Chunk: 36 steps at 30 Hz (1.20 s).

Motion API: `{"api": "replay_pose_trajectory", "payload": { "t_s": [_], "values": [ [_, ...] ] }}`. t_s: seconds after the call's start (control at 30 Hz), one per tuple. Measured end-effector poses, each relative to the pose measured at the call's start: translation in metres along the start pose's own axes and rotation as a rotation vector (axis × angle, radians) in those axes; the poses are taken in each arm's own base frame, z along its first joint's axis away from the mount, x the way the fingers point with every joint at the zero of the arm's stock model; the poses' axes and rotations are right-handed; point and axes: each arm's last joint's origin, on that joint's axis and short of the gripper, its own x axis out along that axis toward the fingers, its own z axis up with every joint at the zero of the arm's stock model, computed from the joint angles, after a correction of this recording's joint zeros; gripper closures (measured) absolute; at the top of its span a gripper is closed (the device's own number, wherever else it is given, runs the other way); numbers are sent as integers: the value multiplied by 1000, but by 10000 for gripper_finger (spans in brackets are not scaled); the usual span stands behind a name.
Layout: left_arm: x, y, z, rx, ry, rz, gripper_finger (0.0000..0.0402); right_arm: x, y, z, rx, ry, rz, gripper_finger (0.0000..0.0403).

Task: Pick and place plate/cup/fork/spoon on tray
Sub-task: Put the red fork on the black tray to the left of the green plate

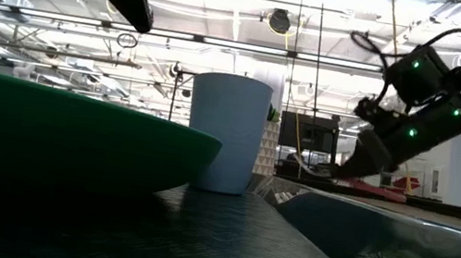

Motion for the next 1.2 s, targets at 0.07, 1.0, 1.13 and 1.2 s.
{"api": "replay_pose_trajectory", "payload": {
  "t_s": [0.07,1.0,1.13,1.2],
  "values": [
    [2,2,1,-23,-3,14,323,-4,2,6,24,-50,15,379],
    [5,3,44,-264,-388,130,136,-78,53,72,222,-831,470,374],
    [1,-3,52,-229,-450,107,133,-89,59,76,250,-913,537,374],
    [-1,-4,57,-234,-485,95,133,-94,61,77,261,-951,569,374]
  ]
}}
